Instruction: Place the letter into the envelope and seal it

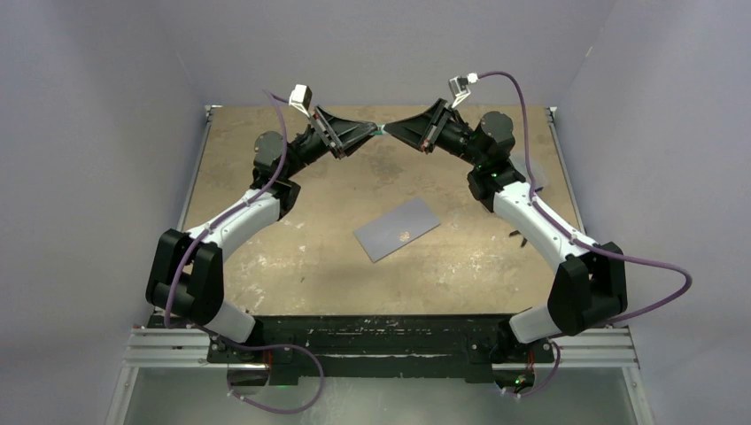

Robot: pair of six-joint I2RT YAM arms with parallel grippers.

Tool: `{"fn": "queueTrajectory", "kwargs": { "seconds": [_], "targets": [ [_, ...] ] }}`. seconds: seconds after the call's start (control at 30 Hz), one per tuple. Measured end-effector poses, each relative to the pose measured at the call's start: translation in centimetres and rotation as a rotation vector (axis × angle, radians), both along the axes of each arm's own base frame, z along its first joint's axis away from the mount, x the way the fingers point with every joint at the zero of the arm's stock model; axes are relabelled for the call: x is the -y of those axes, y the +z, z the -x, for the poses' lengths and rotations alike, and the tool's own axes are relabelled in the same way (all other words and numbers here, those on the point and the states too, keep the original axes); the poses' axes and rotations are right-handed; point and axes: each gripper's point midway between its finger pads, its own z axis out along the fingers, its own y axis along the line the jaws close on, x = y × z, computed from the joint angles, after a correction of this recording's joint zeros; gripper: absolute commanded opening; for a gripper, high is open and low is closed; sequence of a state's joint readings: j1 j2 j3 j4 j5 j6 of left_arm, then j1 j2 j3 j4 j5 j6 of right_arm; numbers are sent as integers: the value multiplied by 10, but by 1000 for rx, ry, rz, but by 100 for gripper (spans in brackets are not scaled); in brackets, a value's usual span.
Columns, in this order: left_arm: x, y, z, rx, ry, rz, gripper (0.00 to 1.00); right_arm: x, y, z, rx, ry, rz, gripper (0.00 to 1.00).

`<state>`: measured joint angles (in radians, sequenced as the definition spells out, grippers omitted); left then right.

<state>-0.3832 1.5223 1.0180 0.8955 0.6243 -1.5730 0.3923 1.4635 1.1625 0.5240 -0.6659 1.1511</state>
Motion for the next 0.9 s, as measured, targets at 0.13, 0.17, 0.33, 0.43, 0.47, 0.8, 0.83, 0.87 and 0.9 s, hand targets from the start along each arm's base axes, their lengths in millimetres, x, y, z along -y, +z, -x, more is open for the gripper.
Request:
{"fn": "queueTrajectory", "kwargs": {
  "seconds": [0.13, 0.17, 0.33, 0.43, 0.47, 0.8, 0.83, 0.87, 0.9],
  "targets": [
    [1, -2, -1, 10, 11, -10, 0, 1, -2, -1, -8, -14, 11, 53],
    [6, -3, 2, 4, -2, -13, 0, 1, -5, 1, -14, -10, 22, 60],
    [28, -9, 25, -44, -98, -4, 0, 4, -15, 16, -10, 37, 89, 88],
    [28, -16, 30, -82, -119, 13, 0, 19, -13, 15, 16, 6, 117, 93],
    [26, -20, 28, -96, -117, 16, 0, 23, -11, 15, 28, -4, 124, 93],
    [14, -26, 17, -135, -90, 28, 0, 38, -7, 33, 75, -31, 195, 71],
    [14, -27, 17, -136, -90, 28, 0, 38, -15, 32, 54, -30, 216, 67],
    [14, -26, 17, -137, -91, 30, 0, 38, -21, 30, 38, -28, 229, 63],
    [14, -26, 18, -138, -92, 32, 0, 38, -28, 28, 18, -26, 239, 60]
  ]
}}
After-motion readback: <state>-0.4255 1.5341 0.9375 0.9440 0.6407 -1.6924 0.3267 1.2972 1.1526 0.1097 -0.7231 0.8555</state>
